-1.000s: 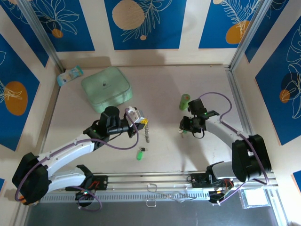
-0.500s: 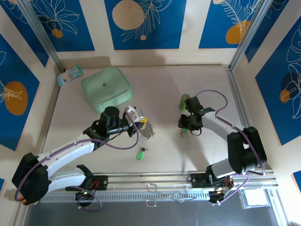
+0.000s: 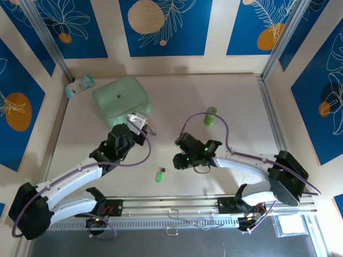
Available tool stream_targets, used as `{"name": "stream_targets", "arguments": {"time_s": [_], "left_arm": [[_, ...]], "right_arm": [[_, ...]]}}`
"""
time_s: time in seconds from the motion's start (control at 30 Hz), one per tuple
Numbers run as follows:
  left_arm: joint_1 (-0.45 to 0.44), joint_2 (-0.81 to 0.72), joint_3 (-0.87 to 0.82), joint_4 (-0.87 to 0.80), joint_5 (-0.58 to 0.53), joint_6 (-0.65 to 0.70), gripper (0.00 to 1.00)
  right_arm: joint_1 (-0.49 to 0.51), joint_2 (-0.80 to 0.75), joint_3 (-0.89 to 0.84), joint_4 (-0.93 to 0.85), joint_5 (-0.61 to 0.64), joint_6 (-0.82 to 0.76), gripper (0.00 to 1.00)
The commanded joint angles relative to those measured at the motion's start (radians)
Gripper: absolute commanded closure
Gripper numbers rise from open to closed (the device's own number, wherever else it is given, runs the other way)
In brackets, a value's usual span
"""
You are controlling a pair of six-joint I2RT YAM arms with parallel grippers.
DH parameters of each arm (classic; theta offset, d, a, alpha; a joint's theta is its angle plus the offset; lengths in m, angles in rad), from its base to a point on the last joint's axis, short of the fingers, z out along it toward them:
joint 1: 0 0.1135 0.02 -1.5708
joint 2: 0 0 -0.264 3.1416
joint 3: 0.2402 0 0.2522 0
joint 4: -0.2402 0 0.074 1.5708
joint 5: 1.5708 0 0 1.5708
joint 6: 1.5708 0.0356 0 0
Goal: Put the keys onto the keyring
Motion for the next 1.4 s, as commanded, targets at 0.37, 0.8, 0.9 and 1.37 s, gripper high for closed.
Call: {"name": "stream_targets", "arguments": {"time_s": [0.37,0.8,0.9,1.37], "left_arm": [[0.023,-0.050,-0.008,-0.061,-0.219,-0.186,1.00],[0.023,-0.091,-0.051,-0.025,-0.181,-0.176,1.00],[0.022,-0.097,-0.054,-0.016,-0.173,-0.165,1.00],[0.023,-0.092,-0.055,0.002,-0.159,-0.149,1.00]], "right_arm": [[0.147,0.377,0.278,-0.048,-0.008,-0.006,0.59],[0.172,0.500,0.409,-0.161,0.076,-0.024,0.66],[0.179,0.508,0.418,-0.174,0.085,-0.027,0.70],[0.196,0.511,0.435,-0.204,0.120,-0.029,0.84]]}}
